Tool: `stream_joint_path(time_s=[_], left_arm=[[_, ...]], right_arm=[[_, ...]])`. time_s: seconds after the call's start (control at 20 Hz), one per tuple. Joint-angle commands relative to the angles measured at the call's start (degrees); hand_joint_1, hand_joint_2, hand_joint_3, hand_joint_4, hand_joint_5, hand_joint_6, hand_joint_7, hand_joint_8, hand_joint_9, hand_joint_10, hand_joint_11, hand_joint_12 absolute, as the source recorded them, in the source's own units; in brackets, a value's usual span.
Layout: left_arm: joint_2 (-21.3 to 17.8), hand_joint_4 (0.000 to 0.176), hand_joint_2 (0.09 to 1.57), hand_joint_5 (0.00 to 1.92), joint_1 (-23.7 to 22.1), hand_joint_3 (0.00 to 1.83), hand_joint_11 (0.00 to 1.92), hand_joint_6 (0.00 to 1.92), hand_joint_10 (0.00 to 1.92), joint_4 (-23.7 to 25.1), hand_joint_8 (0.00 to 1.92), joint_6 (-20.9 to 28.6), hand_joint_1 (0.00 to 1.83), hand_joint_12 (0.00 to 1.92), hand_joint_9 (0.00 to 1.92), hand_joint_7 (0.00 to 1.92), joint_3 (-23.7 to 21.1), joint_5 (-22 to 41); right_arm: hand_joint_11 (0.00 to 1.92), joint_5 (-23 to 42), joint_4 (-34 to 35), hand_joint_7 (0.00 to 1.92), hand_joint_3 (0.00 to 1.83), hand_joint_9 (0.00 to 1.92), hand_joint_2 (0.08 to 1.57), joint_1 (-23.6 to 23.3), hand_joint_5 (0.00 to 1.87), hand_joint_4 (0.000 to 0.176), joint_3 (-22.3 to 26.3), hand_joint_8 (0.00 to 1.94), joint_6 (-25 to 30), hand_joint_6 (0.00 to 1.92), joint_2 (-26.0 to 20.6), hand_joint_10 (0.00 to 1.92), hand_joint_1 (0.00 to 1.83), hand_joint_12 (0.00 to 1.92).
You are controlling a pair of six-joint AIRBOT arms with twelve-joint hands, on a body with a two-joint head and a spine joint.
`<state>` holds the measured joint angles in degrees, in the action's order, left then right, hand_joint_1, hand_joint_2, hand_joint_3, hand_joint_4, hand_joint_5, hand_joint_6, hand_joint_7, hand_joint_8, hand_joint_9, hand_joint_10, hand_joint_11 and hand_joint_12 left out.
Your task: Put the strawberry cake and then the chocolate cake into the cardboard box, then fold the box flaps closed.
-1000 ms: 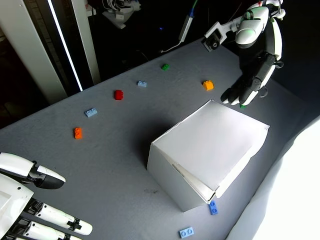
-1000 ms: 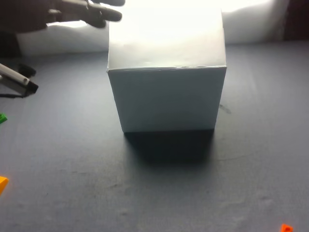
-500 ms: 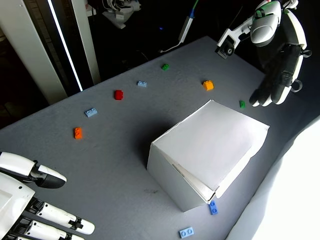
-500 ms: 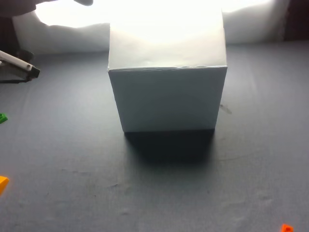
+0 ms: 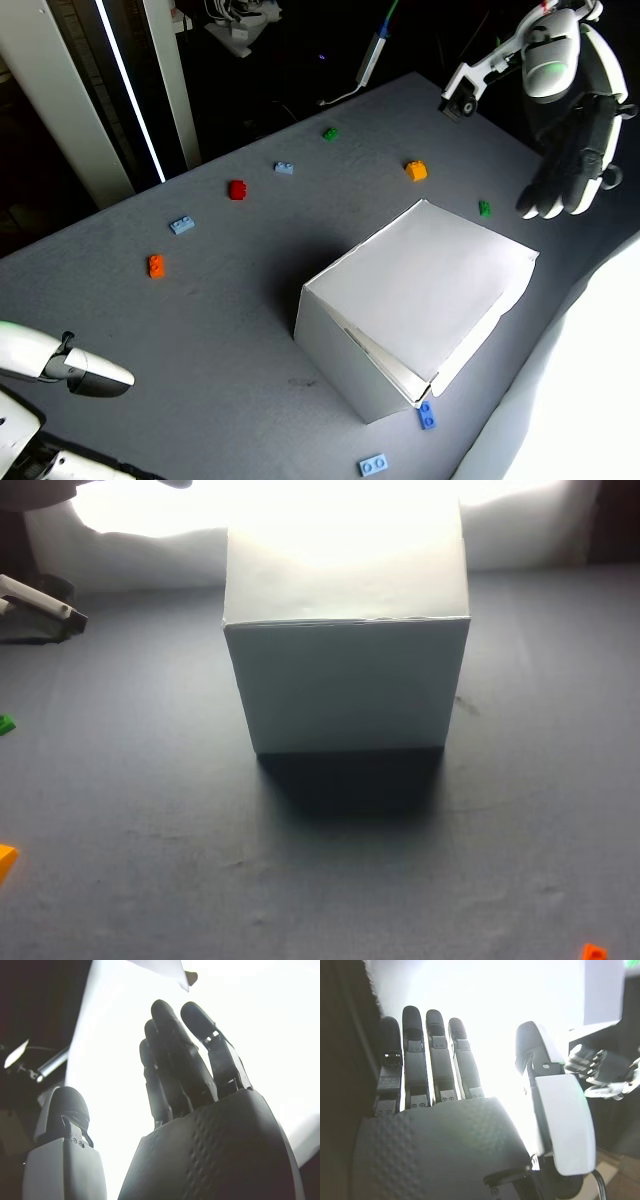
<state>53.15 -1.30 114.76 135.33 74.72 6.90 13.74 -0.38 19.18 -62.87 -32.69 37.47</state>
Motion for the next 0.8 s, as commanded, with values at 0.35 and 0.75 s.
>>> stream_joint_path(time_s=[0.35,0.75], left_arm=[[3.8,0.000,1.08,0.57,-2.4,0.00,0.21,0.00,0.00,2.4,0.00,2.0,0.53,1.30,0.79,0.70,3.4,6.1],[7.4,0.000,1.08,0.56,-1.8,0.00,0.20,0.00,0.00,-0.6,0.00,2.0,0.54,1.29,0.79,0.70,6.9,9.0]], right_arm=[[0.00,6.1,0.8,0.37,0.00,0.31,1.30,-0.2,0.30,0.000,-0.4,0.00,-0.3,0.00,-0.8,0.32,0.24,1.22],[0.00,7.4,0.8,0.37,0.00,0.31,1.29,-0.3,0.31,0.000,-0.4,0.00,-1.7,0.00,-0.7,0.33,0.25,1.24]])
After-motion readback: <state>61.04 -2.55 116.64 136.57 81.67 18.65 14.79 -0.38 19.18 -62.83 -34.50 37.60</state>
